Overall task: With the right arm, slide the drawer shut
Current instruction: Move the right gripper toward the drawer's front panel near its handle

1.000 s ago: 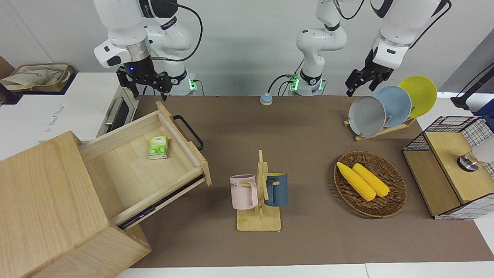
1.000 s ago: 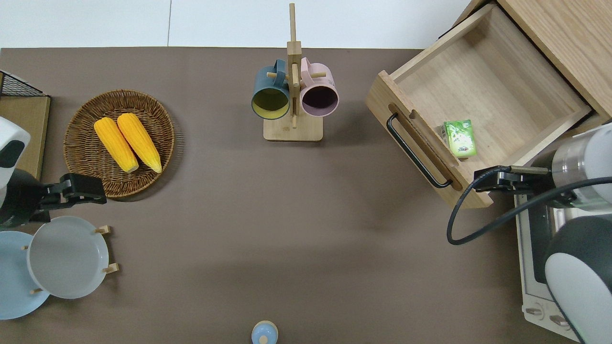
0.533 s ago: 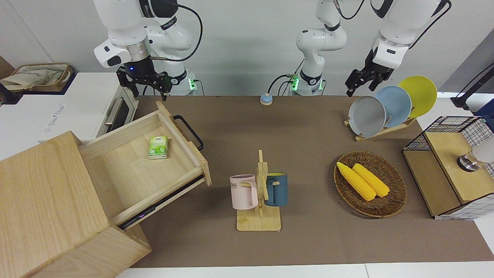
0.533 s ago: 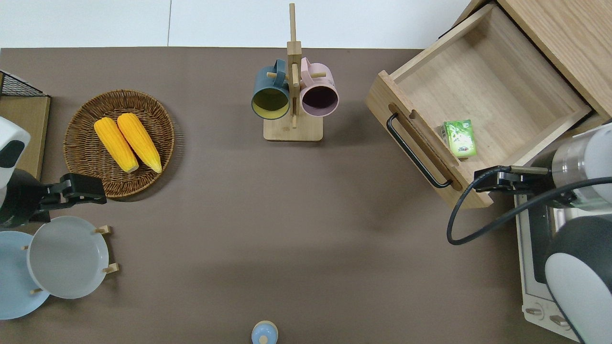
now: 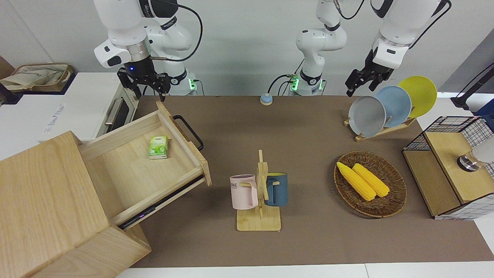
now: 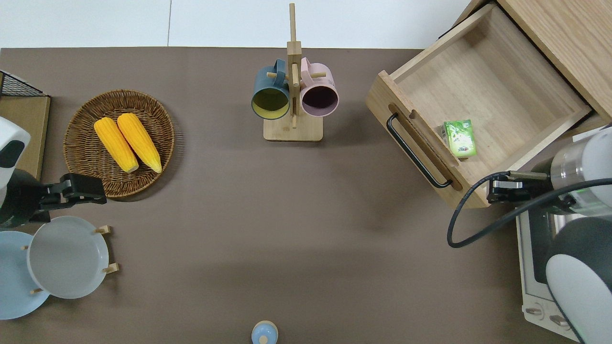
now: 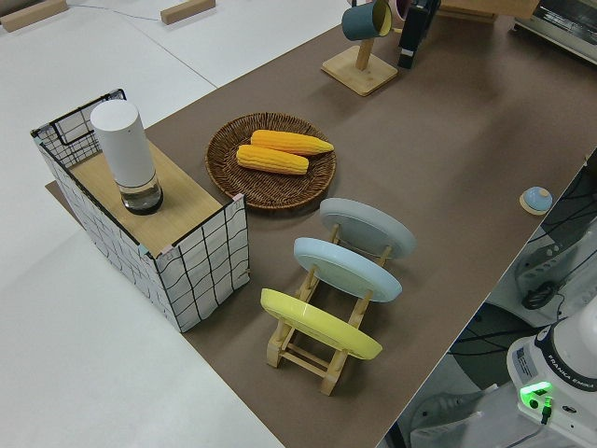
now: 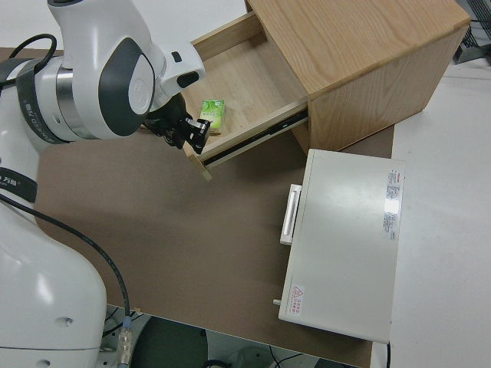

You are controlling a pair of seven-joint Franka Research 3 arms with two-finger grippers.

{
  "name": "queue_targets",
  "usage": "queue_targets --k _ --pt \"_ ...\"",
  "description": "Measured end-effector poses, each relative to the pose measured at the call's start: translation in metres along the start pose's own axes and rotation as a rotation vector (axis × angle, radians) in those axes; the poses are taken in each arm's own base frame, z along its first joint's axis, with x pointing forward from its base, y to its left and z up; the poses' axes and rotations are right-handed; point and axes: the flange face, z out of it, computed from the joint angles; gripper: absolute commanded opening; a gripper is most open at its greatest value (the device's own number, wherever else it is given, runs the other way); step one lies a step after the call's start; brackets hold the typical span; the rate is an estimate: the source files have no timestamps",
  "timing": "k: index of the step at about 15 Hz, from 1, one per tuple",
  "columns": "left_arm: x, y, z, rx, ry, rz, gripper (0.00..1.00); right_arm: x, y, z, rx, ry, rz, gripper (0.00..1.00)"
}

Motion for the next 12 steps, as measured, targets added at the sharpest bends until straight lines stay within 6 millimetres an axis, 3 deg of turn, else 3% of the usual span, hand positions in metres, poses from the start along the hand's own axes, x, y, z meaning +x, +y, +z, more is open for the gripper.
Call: queue_targets --k 12 --pt "0.0 0.0 0.0 0.0 0.0 0.0 0.99 -0.045 -0.085 -0.008 0.06 -0.068 0.361 0.0"
